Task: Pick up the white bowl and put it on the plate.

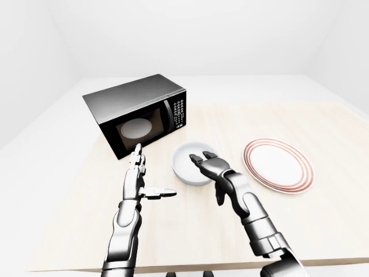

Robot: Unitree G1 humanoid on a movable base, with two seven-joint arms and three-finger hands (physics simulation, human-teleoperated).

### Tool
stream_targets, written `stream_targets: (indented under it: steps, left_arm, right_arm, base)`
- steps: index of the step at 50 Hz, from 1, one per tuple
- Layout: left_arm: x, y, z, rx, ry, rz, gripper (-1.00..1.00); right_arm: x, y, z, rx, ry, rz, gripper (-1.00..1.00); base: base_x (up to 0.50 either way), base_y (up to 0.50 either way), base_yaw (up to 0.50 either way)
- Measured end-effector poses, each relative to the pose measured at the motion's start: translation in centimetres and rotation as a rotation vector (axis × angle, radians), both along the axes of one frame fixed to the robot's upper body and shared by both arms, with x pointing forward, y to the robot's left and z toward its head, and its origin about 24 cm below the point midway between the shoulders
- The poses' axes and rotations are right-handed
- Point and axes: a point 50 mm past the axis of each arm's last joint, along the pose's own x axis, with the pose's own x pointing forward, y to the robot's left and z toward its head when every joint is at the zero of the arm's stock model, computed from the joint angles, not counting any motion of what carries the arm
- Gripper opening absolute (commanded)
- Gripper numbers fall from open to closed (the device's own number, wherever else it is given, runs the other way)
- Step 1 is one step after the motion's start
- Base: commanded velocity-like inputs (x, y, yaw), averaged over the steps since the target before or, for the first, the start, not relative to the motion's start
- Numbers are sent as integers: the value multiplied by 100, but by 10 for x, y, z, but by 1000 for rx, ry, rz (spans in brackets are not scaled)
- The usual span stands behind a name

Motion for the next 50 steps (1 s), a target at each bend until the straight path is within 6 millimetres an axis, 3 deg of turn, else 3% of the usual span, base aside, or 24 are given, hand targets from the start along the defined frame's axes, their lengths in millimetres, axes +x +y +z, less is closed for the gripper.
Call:
stream_targets:
  steps: [50]
  left_arm:
    - [0, 0, 1, -1, 1, 0, 100]
  right_arm:
    - [2, 5, -23, -40, 30, 5, 100]
  base:
    - [0, 0, 0]
